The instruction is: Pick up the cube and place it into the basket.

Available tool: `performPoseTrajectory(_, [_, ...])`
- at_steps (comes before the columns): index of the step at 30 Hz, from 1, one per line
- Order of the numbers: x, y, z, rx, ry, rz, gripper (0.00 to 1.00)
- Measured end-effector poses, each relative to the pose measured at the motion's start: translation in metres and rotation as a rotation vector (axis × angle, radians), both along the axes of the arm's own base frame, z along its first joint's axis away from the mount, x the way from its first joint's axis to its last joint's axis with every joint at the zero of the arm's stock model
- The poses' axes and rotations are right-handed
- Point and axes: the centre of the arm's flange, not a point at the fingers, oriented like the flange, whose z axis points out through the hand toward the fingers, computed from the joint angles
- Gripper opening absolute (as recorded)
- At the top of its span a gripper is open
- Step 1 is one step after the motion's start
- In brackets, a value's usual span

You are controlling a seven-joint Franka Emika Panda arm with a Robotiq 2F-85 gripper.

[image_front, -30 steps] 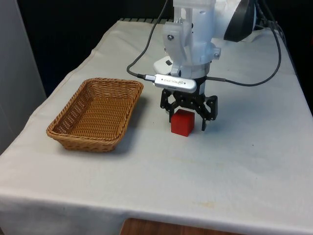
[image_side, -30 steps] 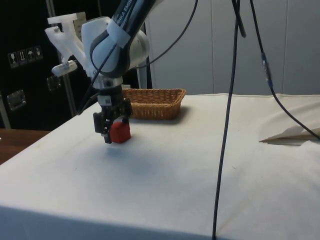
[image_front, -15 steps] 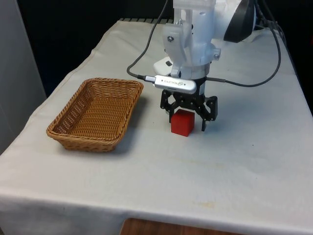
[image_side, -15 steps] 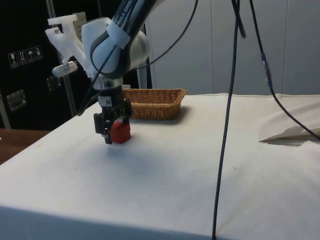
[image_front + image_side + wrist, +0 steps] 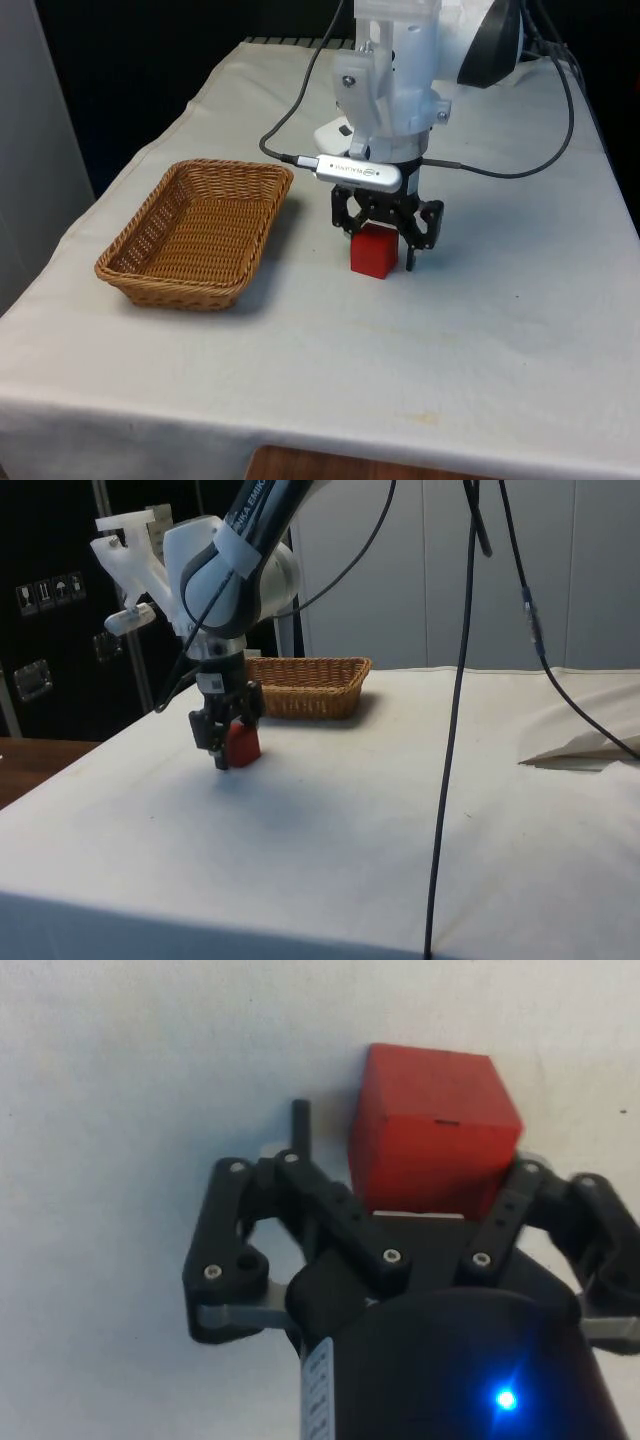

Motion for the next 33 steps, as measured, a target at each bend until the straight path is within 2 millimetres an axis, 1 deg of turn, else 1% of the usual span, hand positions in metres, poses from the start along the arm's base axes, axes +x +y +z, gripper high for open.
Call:
performPoseTrajectory(1, [0.000,0.000,0.000,0.000,0.000,0.000,0.45])
performPoseTrajectory(2, [0.000,0.000,0.000,0.000,0.000,0.000,0.25])
performPoseTrajectory(4, [0.000,0.000,0.000,0.000,0.000,0.000,0.04])
performPoseTrajectory(5, [0.000,0.000,0.000,0.000,0.000,0.000,0.00])
performPoseTrajectory(19, [0.002,0.000,0.003,0.001,-0.005,0.001,0.00])
performPoseTrajectory(22, [0.003,0.000,0.012,0.002,-0.008,0.002,0.00])
performPoseTrajectory(24, [0.003,-0.001,0.025,0.004,-0.007,0.002,0.00])
performPoseTrajectory(25, [0.003,-0.001,0.025,0.004,-0.007,0.002,0.00])
performPoseTrajectory(27, [0.002,0.000,0.036,0.005,-0.005,0.006,0.00])
performPoseTrajectory(32, [0.003,-0.001,0.050,0.001,-0.009,0.010,0.00])
performPoseTrajectory(33, [0.003,-0.001,0.056,0.002,-0.008,0.012,0.00])
